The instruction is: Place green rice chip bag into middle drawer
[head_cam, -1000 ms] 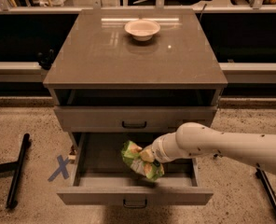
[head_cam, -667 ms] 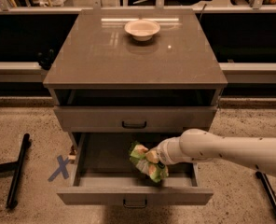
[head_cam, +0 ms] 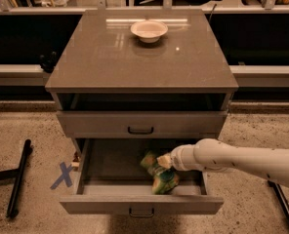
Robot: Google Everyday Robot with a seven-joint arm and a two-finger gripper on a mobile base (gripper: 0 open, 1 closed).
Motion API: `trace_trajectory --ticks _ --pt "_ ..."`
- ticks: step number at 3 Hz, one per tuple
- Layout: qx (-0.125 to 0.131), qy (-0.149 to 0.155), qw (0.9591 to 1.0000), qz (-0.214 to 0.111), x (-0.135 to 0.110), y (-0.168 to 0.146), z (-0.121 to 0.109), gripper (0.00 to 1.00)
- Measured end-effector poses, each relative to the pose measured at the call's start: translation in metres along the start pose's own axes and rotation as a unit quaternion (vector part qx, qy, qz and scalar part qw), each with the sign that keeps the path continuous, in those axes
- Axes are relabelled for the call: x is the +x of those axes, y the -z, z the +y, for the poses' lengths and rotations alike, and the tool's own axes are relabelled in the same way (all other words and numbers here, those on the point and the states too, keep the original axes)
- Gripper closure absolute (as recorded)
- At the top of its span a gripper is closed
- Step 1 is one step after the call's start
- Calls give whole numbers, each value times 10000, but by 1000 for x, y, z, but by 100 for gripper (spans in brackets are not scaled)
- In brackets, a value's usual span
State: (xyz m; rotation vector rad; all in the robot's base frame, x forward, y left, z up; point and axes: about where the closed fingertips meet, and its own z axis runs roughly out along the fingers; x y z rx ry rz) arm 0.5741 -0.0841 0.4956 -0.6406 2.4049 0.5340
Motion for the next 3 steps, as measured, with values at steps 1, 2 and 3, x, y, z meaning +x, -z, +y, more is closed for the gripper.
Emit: trace_trajectory --ticks 1,2,3 --pt "57 -131 9999 -62 4 0 -12 4" --pt "201 -310 9991 -227 12 27 -17 0" --pt "460 -571 9964 -419 37 84 -18 0"
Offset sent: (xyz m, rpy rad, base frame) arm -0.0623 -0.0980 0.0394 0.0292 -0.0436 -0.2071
